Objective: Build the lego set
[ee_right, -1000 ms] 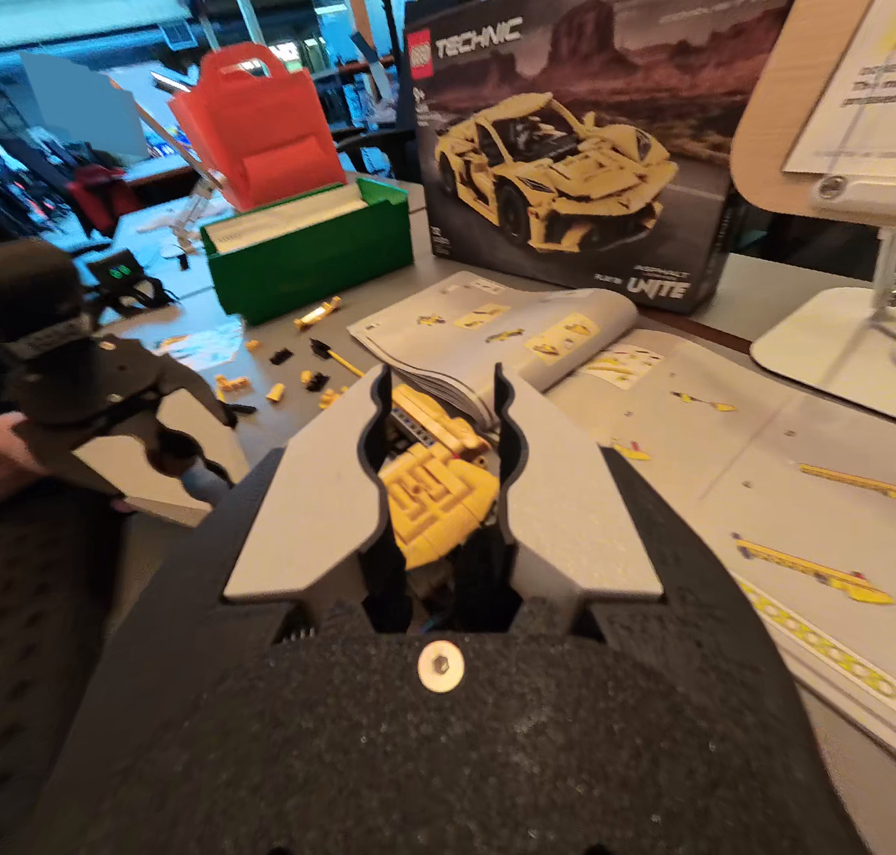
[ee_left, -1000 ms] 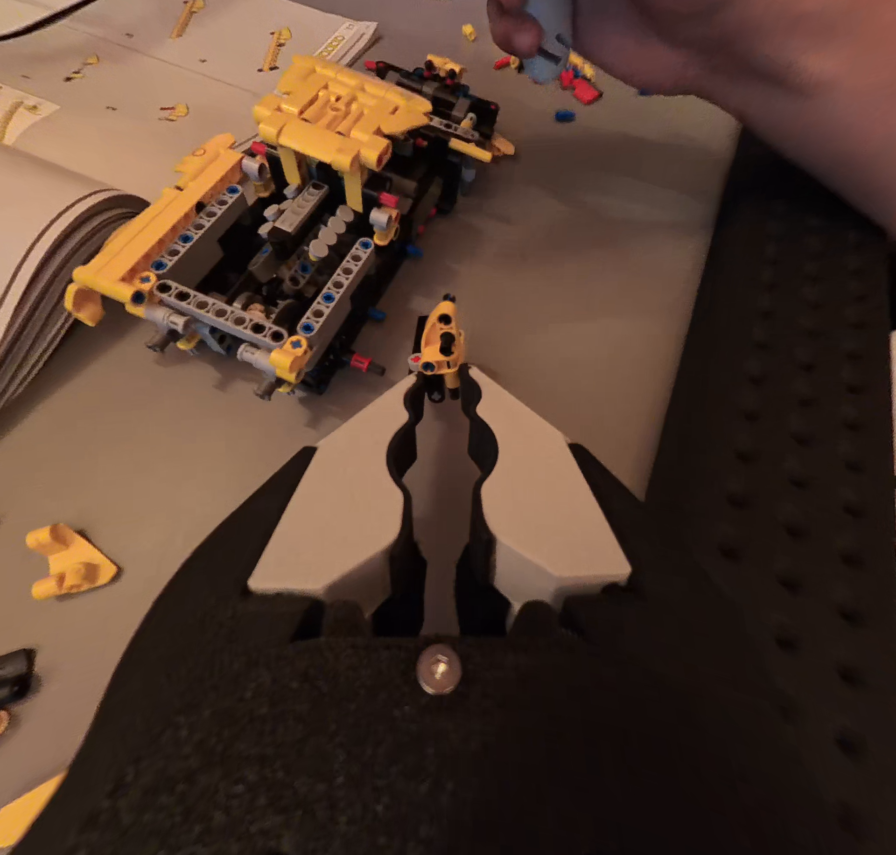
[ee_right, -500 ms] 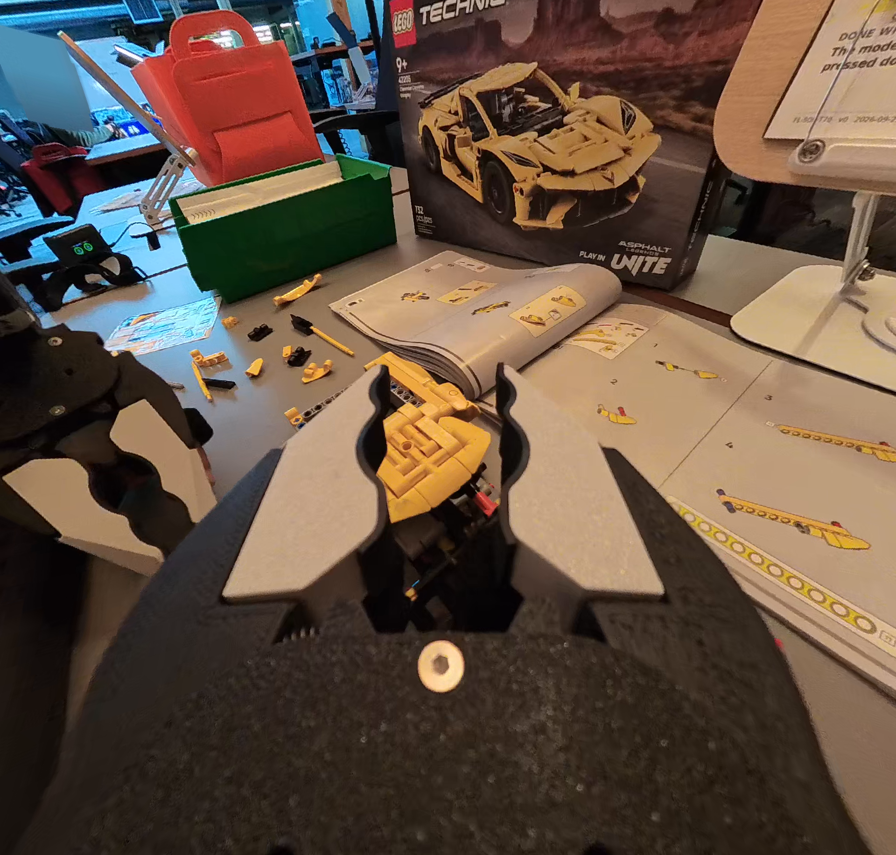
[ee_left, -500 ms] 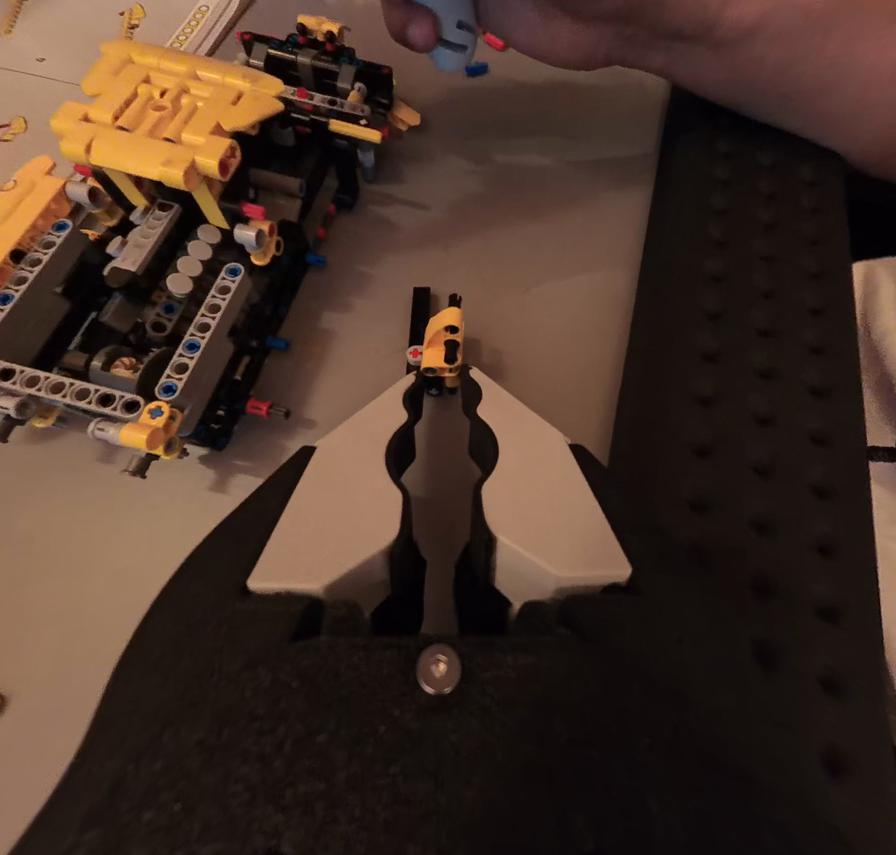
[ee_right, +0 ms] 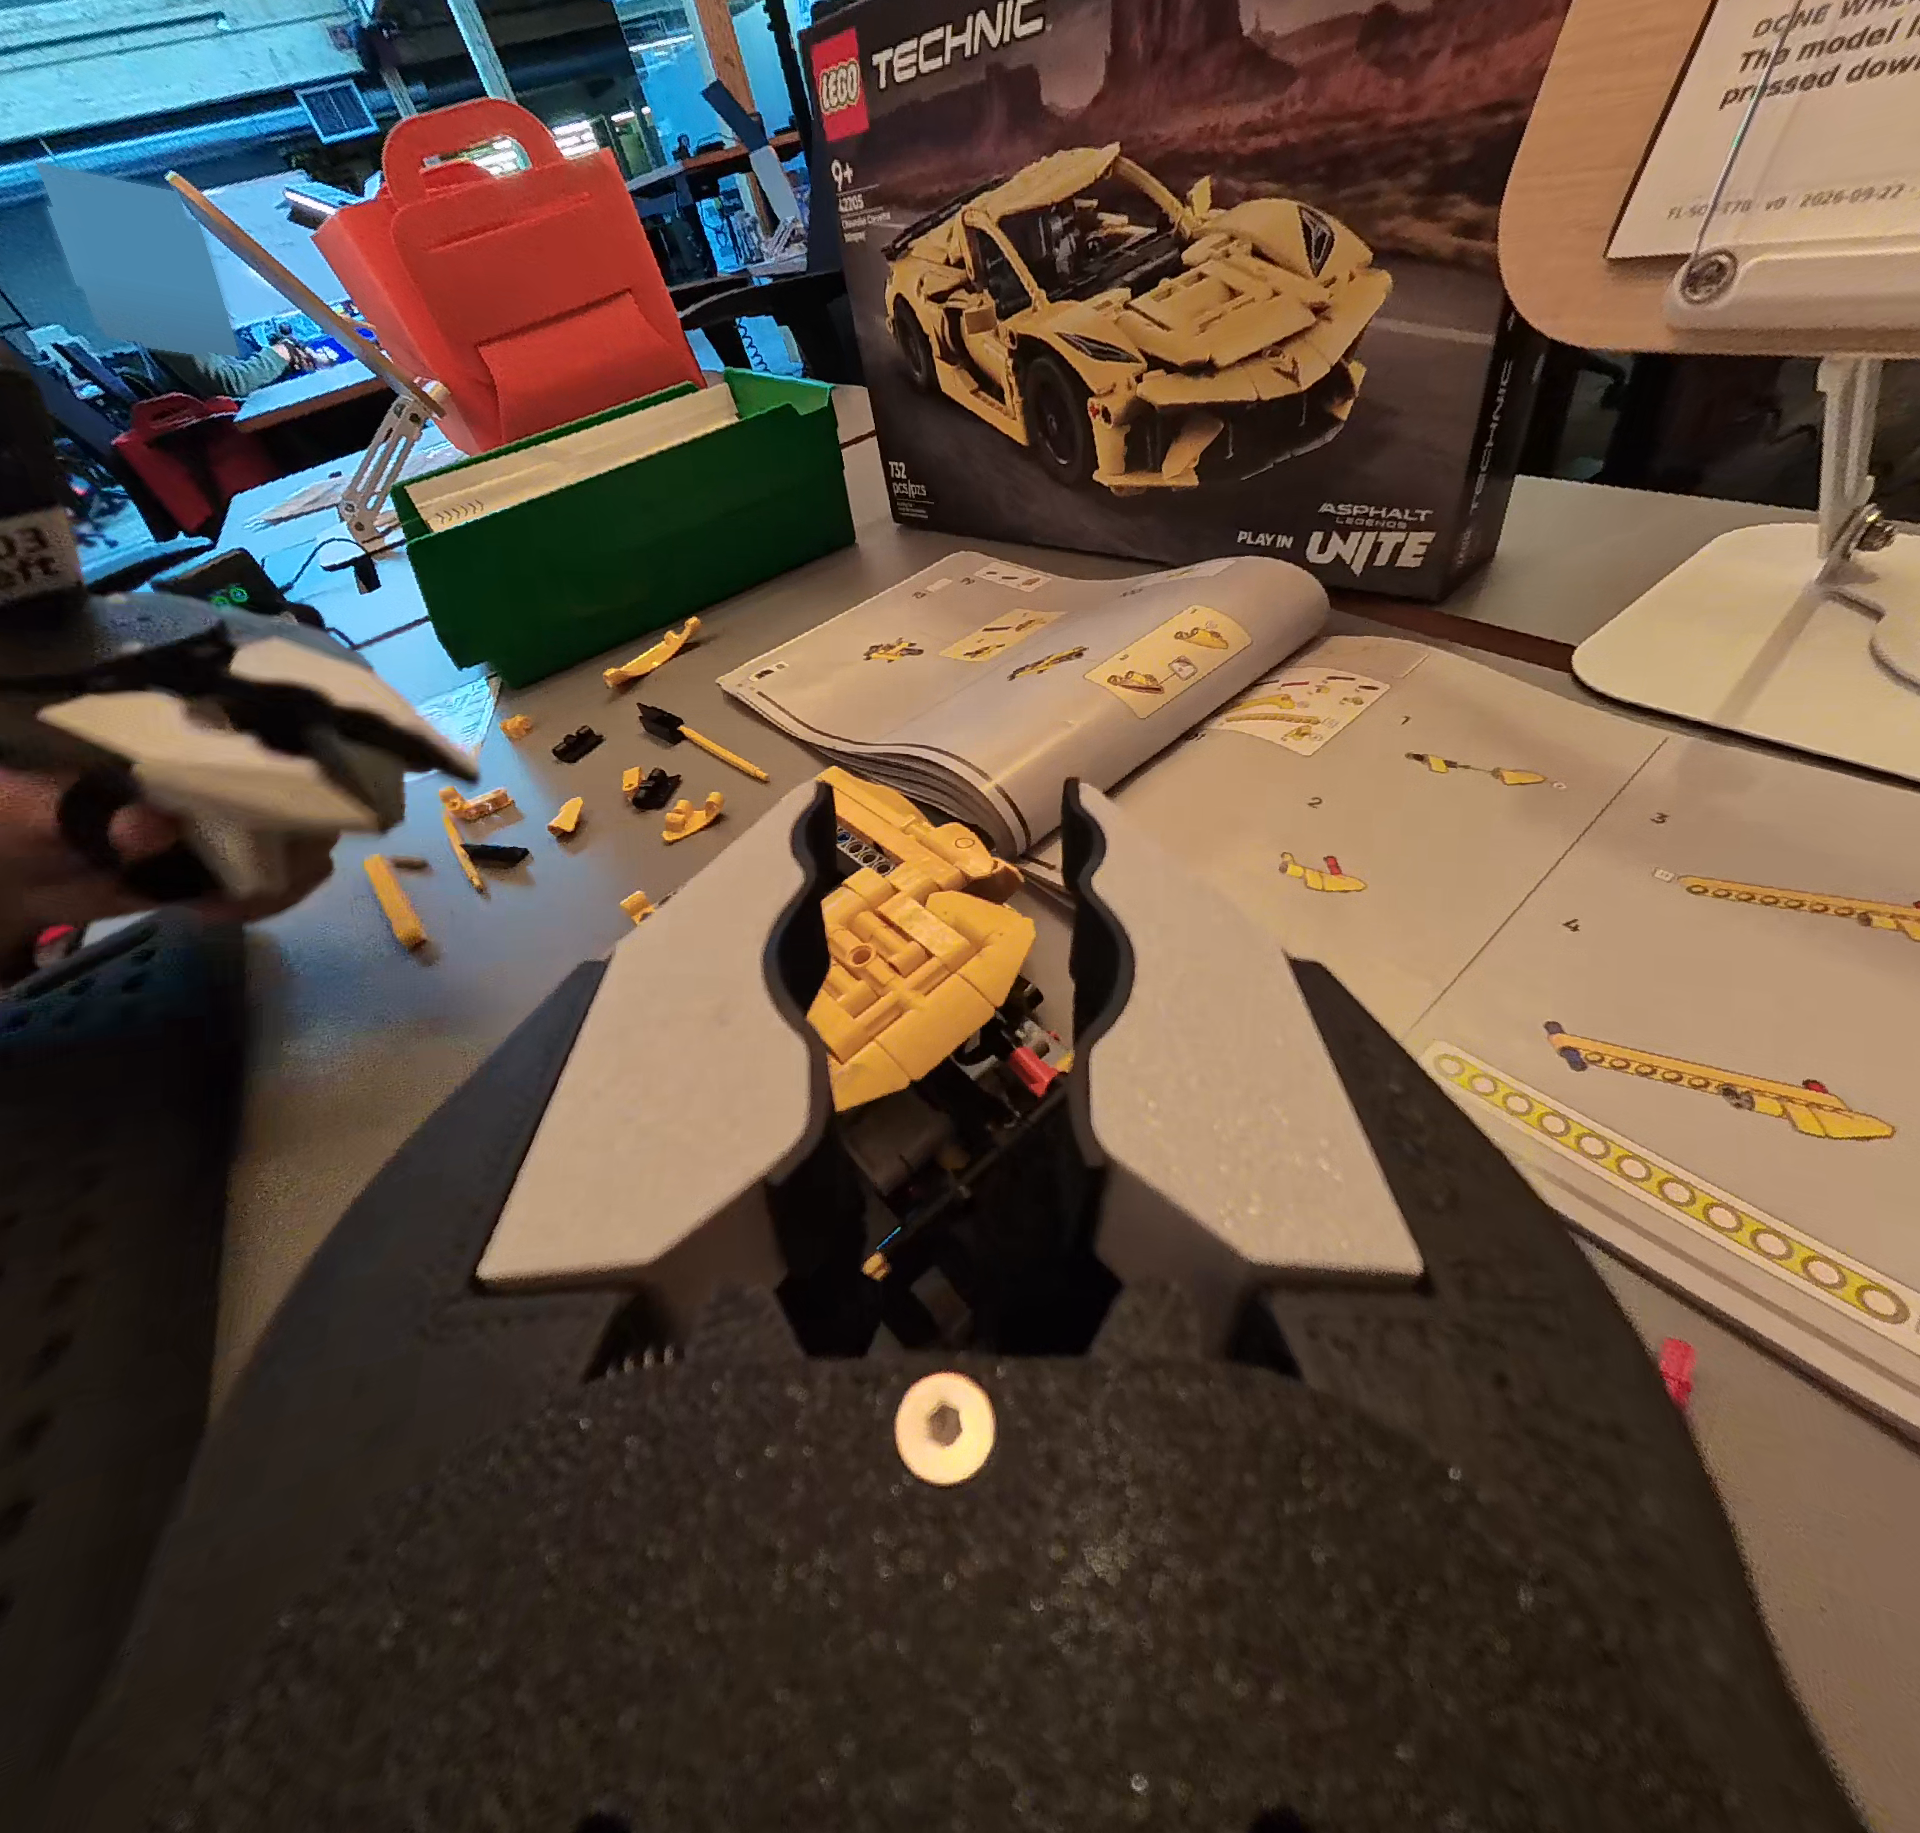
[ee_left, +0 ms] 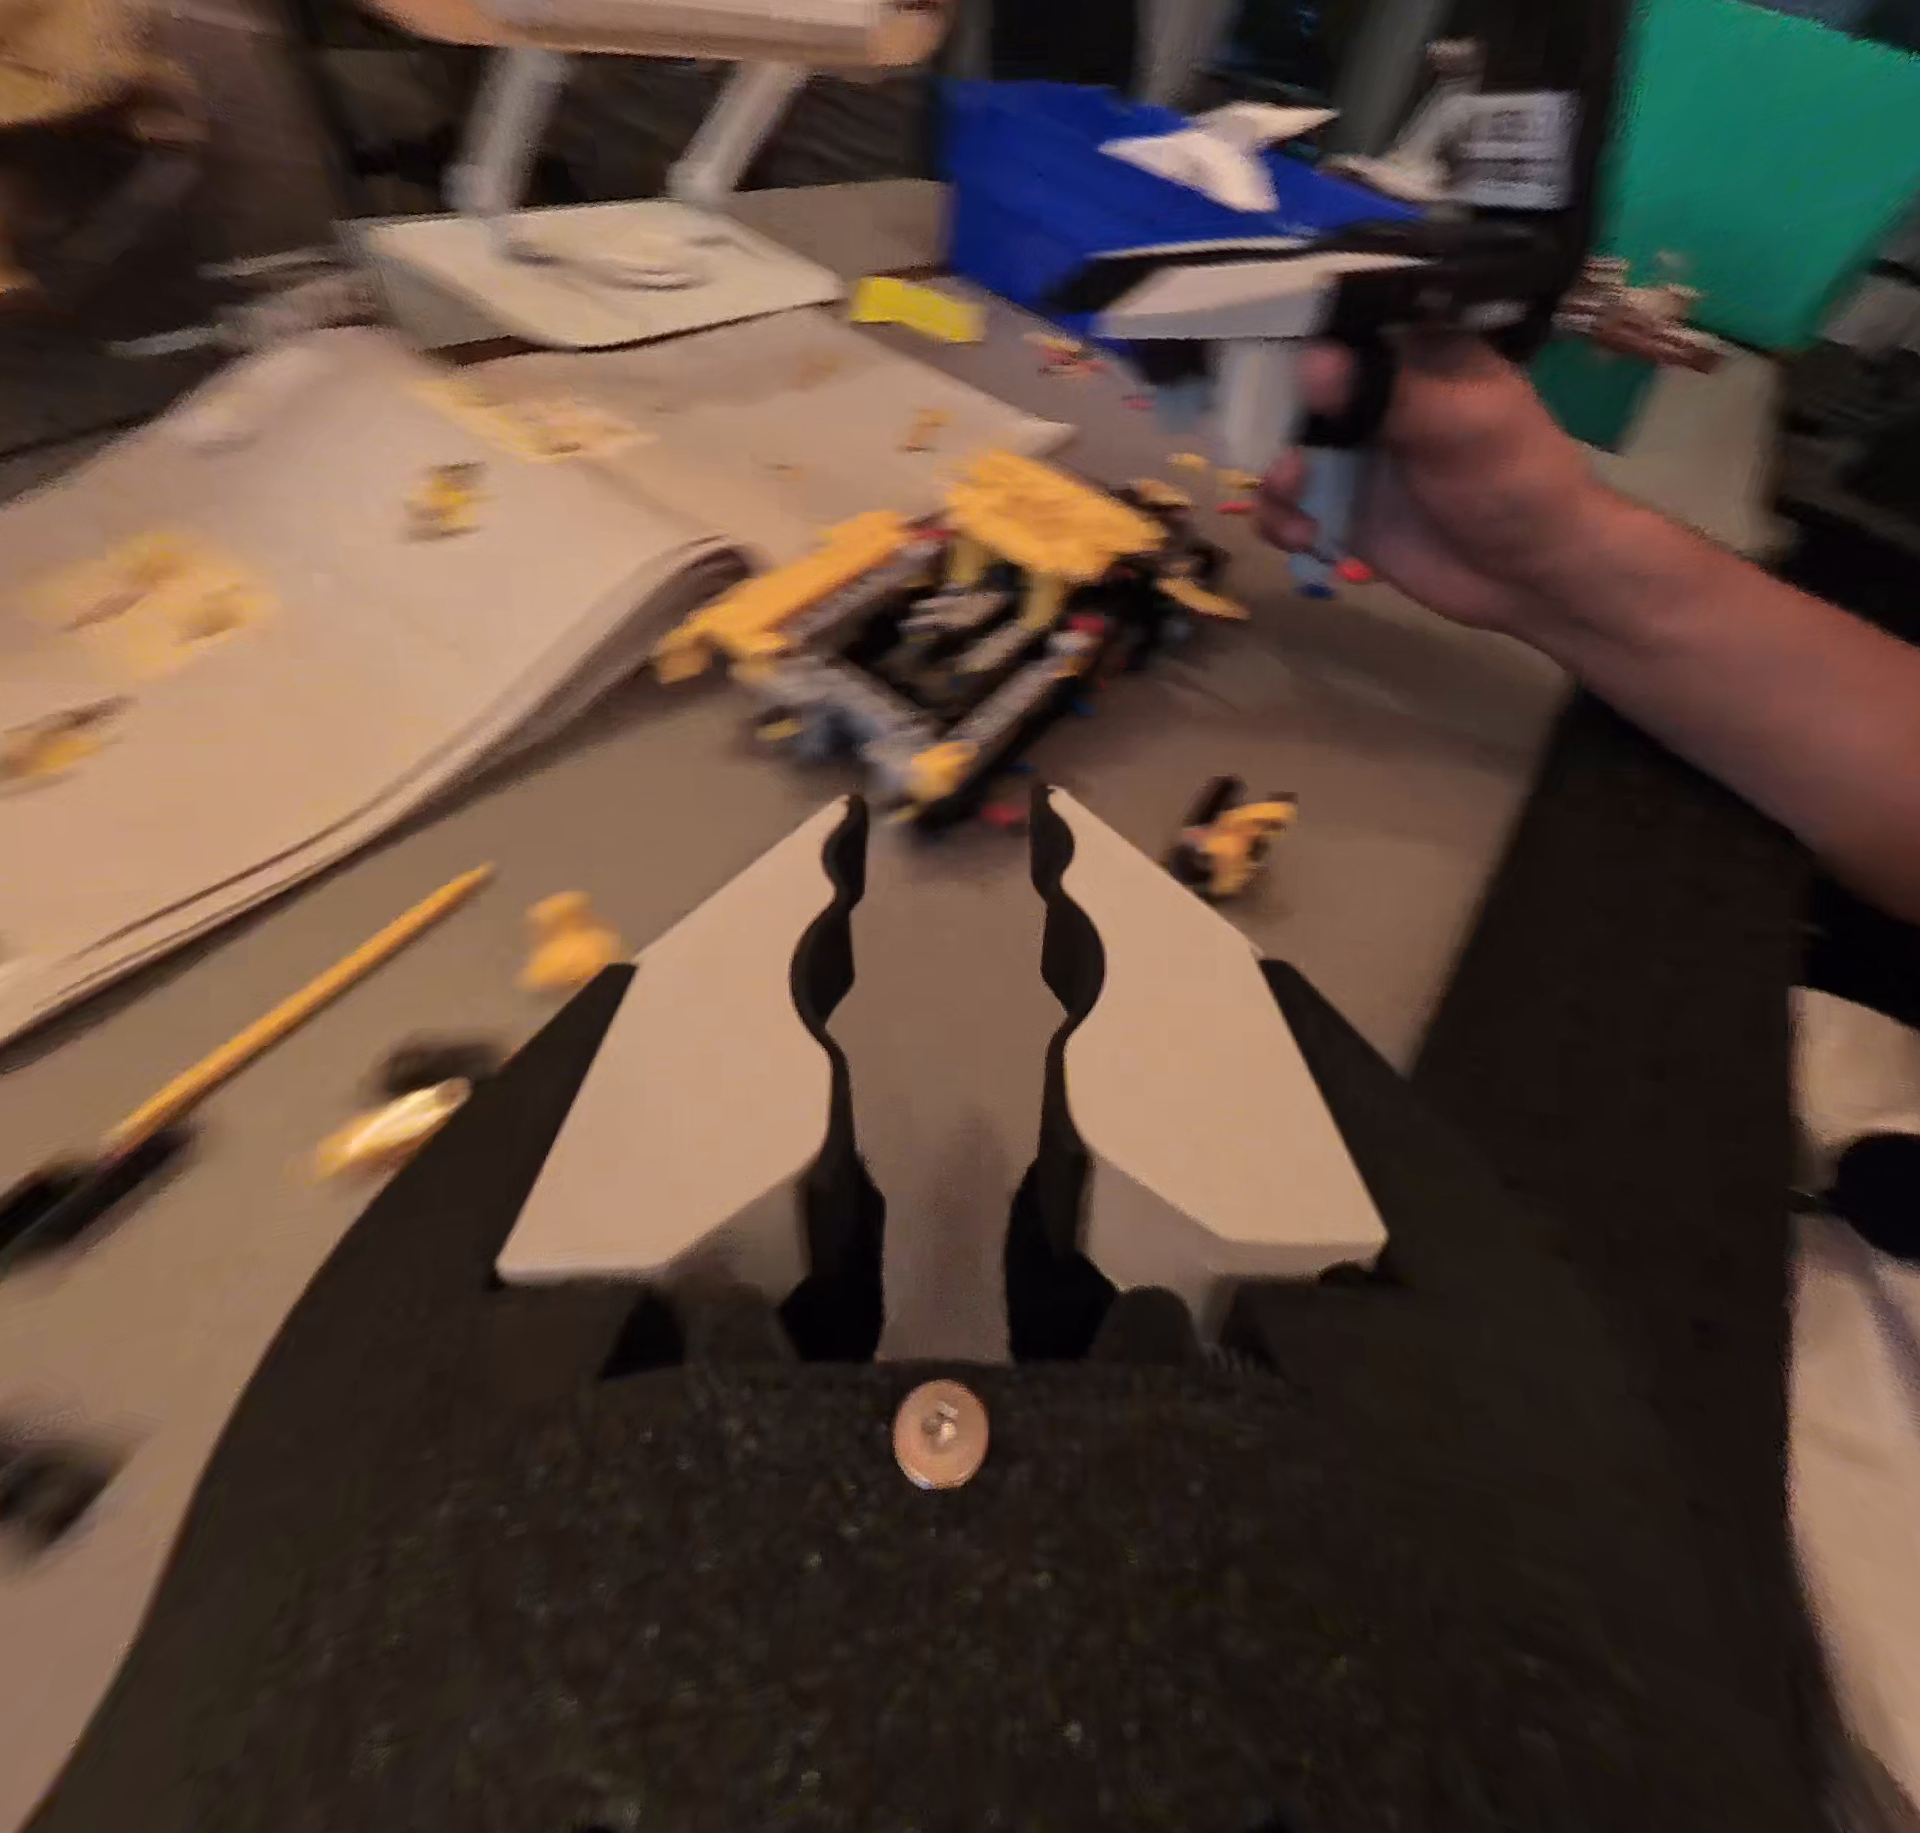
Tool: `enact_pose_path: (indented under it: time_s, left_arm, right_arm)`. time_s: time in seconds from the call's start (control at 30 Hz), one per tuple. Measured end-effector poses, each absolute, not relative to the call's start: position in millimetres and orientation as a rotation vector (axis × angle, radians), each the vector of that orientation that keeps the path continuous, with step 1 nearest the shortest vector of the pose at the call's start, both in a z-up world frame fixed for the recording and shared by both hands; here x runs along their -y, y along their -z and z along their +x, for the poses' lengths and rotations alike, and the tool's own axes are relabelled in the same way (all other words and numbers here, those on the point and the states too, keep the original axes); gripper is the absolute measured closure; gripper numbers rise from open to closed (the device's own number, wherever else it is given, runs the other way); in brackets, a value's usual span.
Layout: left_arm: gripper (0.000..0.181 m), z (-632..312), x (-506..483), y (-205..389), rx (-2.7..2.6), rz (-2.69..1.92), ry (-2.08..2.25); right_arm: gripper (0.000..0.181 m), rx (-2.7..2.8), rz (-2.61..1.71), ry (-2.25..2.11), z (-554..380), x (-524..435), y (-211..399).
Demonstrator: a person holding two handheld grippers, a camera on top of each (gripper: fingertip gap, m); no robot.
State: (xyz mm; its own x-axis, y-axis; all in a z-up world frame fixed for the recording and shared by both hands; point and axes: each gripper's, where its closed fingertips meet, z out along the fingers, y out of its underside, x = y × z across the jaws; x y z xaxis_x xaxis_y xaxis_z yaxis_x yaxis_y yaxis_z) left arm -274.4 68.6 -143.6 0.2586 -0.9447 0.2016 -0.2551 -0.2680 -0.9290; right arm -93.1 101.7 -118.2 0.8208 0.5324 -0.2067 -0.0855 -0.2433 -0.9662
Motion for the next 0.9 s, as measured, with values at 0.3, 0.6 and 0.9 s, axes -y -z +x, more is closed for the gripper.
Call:
enact_pose_path:
  time_s: [0.3,0.6,0.9]
  left_arm:
    - [0.15,-419.1,-139.3,181.9,-0.74,-2.092,0.607]
    - [0.15,-399.0,-113.1,197.5,-0.965,-2.138,0.539]
    - [0.15,-348.4,-128.0,201.7,-1.089,-2.082,0.542]
  right_arm:
    - [0.14,0.325,-1.726,-0.657,-95.0,-103.4,118.9]
    - [0.139,0.315,-1.737,-0.639,-90.5,-106.5,122.6]
    - [0.139,0.293,-1.747,-0.629,-81.7,-108.6,126.2]
